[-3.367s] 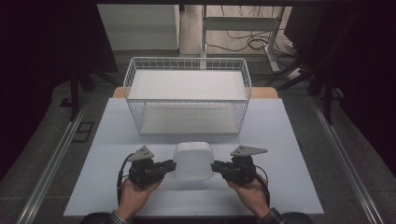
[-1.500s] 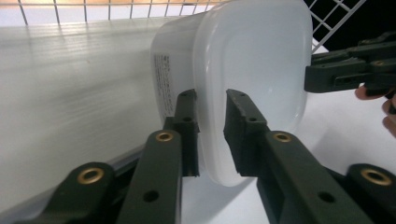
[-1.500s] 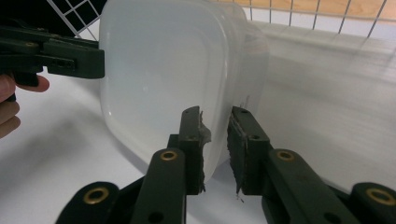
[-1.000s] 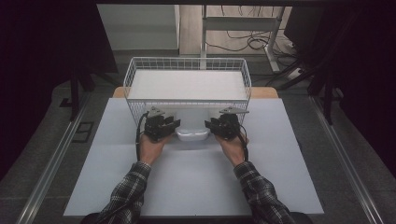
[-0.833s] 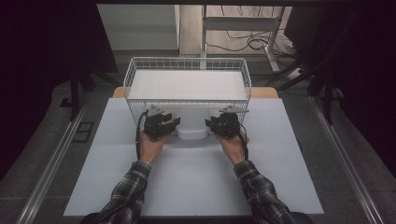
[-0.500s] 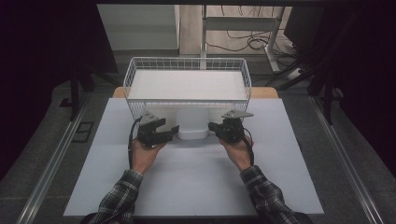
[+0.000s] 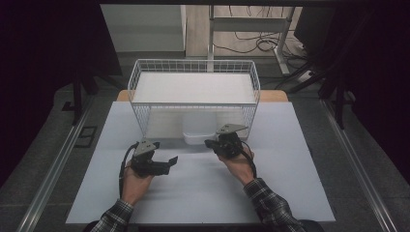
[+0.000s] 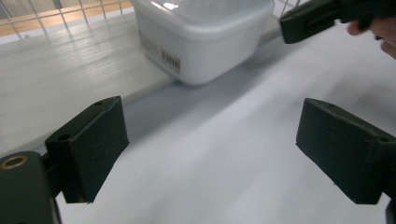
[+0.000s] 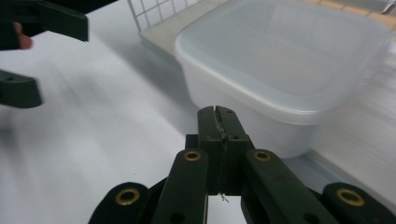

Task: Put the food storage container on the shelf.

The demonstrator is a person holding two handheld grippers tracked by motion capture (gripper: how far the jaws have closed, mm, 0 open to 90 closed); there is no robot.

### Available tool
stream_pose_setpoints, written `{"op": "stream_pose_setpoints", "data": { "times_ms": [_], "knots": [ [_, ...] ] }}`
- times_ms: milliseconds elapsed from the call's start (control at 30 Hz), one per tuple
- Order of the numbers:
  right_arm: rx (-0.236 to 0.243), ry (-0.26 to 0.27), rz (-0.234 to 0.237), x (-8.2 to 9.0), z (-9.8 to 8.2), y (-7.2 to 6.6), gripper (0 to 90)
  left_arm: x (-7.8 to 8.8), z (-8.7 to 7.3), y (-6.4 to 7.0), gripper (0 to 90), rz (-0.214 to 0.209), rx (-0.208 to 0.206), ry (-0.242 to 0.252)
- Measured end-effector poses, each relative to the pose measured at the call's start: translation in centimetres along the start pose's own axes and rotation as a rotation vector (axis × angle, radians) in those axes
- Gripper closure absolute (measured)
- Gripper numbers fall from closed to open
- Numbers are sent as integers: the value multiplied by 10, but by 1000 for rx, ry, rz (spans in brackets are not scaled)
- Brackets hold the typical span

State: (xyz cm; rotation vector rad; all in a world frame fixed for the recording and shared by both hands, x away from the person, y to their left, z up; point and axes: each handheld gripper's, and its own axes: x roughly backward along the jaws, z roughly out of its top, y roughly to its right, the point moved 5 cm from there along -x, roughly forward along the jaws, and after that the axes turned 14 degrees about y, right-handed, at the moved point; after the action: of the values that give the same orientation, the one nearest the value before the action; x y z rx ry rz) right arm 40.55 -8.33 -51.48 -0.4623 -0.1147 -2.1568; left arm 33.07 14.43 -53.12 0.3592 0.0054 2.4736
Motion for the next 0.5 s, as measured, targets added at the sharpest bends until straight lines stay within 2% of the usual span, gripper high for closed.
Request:
{"op": "stream_pose_setpoints", "data": {
  "times_ms": [67,133,233,367,500],
  "knots": [
    [9,-10,3,-6,-3,-2,888,8,-4,0,88,-2,12,5],
    [15,-13,0,-10,-4,-3,888,15,-7,-1,89,-10,44,4],
    [0,-13,1,-17,-6,-3,887,26,-11,-1,97,-11,73,-6],
    [11,-18,-9,-24,-5,-2,887,35,-17,2,86,2,68,-22],
    [20,-23,-27,-29,-5,2,887,41,-23,8,72,-8,56,-37]
  ]
}}
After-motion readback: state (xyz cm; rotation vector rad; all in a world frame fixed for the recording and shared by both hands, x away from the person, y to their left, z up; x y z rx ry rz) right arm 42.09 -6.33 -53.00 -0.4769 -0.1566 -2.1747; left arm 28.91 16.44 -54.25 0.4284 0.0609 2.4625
